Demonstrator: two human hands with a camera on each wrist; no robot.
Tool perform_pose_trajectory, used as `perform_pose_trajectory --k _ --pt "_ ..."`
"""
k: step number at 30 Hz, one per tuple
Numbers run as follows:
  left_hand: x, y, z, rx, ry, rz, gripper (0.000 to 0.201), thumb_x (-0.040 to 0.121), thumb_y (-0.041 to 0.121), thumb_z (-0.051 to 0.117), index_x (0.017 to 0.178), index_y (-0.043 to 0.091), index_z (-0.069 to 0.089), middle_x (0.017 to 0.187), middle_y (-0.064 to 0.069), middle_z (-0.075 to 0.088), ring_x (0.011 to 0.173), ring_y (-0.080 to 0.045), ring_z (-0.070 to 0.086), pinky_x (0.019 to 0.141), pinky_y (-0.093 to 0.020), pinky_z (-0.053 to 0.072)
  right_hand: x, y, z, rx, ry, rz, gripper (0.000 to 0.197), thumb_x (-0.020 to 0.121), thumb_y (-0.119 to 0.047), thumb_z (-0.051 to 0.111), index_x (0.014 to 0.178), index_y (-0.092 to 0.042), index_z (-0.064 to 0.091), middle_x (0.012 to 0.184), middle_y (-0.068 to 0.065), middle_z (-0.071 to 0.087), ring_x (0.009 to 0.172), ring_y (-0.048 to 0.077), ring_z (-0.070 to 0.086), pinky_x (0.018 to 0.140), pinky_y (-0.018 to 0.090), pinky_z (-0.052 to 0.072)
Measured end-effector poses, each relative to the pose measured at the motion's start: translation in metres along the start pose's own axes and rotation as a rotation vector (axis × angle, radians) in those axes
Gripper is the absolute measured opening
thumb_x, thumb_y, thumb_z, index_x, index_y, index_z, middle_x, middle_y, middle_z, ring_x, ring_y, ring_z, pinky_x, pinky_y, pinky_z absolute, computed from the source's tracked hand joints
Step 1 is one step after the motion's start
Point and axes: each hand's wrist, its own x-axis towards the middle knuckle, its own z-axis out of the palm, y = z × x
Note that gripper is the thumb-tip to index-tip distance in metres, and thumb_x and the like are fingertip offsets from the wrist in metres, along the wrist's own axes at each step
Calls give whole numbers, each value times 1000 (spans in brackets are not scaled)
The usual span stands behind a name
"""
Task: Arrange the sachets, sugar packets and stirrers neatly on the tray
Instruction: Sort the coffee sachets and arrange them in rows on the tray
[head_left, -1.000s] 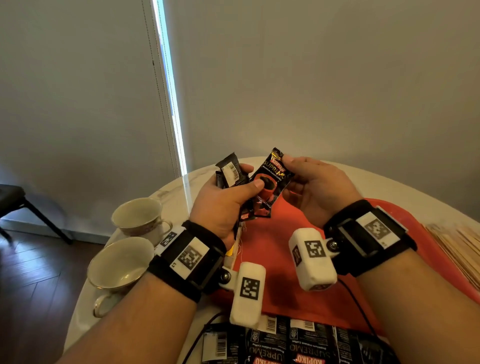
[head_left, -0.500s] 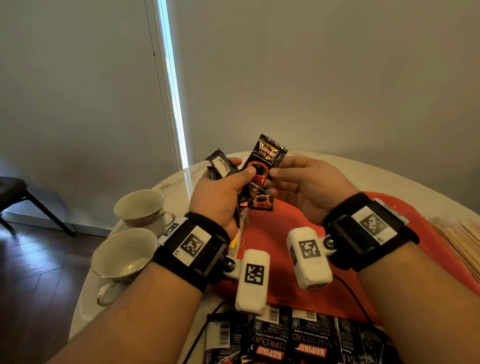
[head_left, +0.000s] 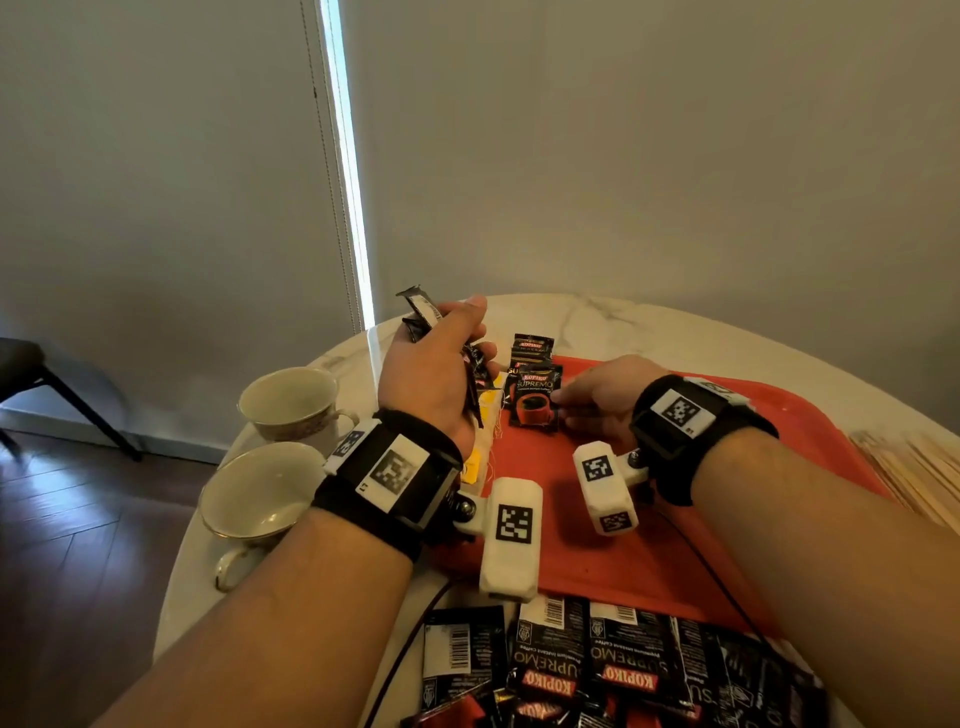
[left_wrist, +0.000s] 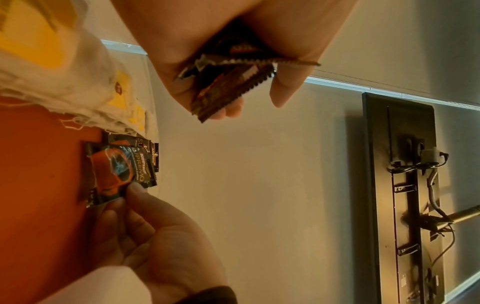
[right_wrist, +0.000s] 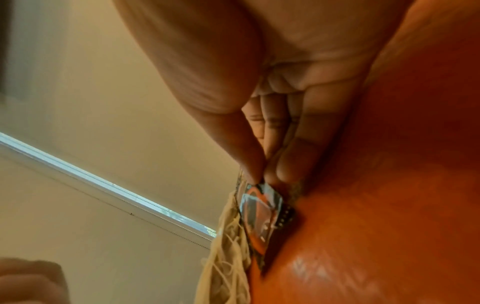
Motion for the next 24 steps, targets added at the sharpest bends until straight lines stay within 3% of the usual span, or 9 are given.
perform_pose_trajectory --k 7,10,15,19,21,24 --pt "0 2 0 10 -4 6 21 88 19 81 101 13 66 83 -5 65 67 -17 63 56 -30 53 5 -7 8 -119 8 14 7 84 2 77 88 5 72 68 13 72 57 19 67 52 26 59" --pt "-2 3 1 -4 -5 -8 22 88 18 81 102 12 65 84 -6 65 67 -17 64 56 -30 53 8 -8 10 -145 11 18 9 84 -1 79 87 4 72 73 14 73 60 20 68 54 27 60" --pt "-6 5 3 -19 -17 -87 30 90 20 80 112 8 64 96 -14 68 71 -23 70 56 -34 58 7 -6 9 -123 3 10 16 84 -7 81 94 3 72 77 12 72 64 19 68 57 28 58" --pt "-7 4 4 -46 -49 -168 37 94 18 75 124 2 63 85 -13 69 67 -24 70 59 -36 61 -13 -8 5 52 9 -93 18 91 -17 75 101 -4 67 67 5 62 61 16 60 62 30 53" --pt "-7 4 4 -73 -66 -182 35 95 17 73 126 3 66 86 -11 72 67 -23 70 61 -36 62 -35 -11 1 144 -45 -168 16 91 -24 75 95 -12 64 59 -1 54 55 14 54 59 29 50" --pt "-9 5 5 -126 -114 -196 25 97 20 70 120 9 70 86 -9 74 62 -23 72 54 -35 59 -69 -12 -1 157 -272 -214 25 83 -36 79 86 -17 63 63 -1 50 56 14 51 57 28 47"
